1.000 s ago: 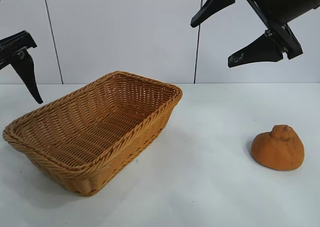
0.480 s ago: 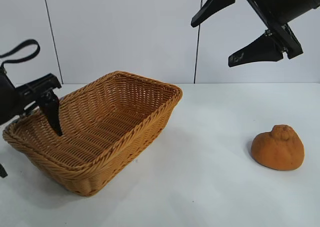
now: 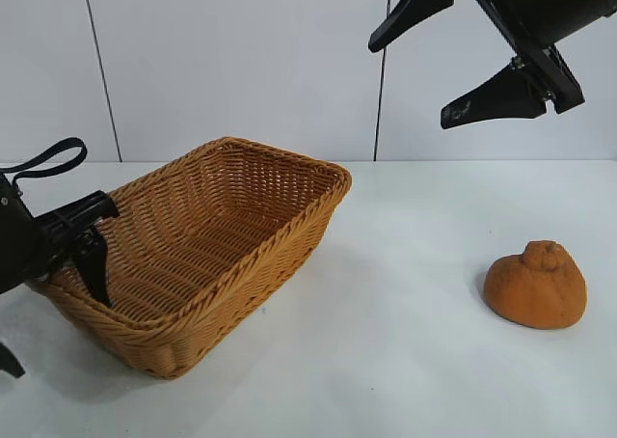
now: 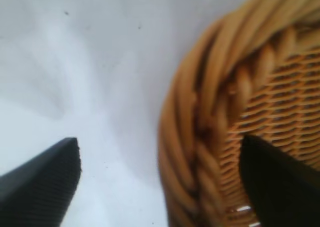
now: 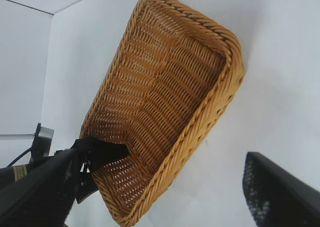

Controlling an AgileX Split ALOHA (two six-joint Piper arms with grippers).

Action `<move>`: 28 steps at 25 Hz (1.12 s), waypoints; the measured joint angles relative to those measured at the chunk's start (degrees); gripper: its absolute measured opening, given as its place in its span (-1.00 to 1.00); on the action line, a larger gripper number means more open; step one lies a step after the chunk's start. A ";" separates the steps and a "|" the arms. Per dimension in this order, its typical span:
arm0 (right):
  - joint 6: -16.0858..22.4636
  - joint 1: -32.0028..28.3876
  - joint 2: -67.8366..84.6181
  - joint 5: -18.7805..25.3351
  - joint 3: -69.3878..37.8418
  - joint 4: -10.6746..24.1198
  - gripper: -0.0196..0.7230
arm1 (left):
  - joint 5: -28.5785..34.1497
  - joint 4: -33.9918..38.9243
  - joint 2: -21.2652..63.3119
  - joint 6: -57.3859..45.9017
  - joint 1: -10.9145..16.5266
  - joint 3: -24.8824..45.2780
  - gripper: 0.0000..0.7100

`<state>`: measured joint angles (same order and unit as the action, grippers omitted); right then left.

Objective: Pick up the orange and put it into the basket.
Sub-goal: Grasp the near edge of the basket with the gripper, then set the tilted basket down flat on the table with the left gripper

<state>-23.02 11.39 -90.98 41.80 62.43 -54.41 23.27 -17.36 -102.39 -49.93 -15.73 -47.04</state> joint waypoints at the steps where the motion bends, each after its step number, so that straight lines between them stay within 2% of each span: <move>1: 0.00 0.00 0.00 0.00 0.00 0.01 0.69 | 0.54 -0.02 0.00 0.43 0.00 -0.22 -0.75; 5: 0.00 0.00 0.00 0.00 0.00 0.01 0.69 | 4.88 -0.37 -0.05 1.30 0.19 -3.45 -0.75; 9: 0.00 0.00 0.00 0.00 0.00 0.06 0.69 | 10.78 -0.17 -0.17 6.42 1.85 -9.91 -0.75; 13: 0.00 0.00 0.00 0.00 0.00 0.06 0.69 | 17.33 -0.17 -2.22 16.61 4.48 -18.20 -0.75; 15: 0.00 0.00 0.00 0.00 0.00 0.06 0.69 | 23.76 0.23 -5.24 25.94 5.25 -25.06 -0.75; 18: 0.00 0.00 0.00 0.06 0.00 0.06 0.69 | 27.39 0.23 -7.04 30.75 5.25 -28.58 -0.75; 20: 0.00 0.00 0.00 0.11 0.00 0.06 0.69 | 31.77 0.35 -9.70 37.32 5.20 -33.94 -0.75; 24: 0.00 0.00 0.00 0.11 0.00 0.06 0.69 | 33.10 0.05 -12.64 40.55 5.20 -36.33 -0.75; 28: 0.00 0.00 0.00 0.15 0.00 0.06 0.69 | 33.10 -3.79 -16.25 45.62 5.13 -36.33 -0.75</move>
<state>-23.02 11.39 -90.98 41.96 62.43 -54.35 56.37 -21.15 -118.64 -4.30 -10.60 -83.37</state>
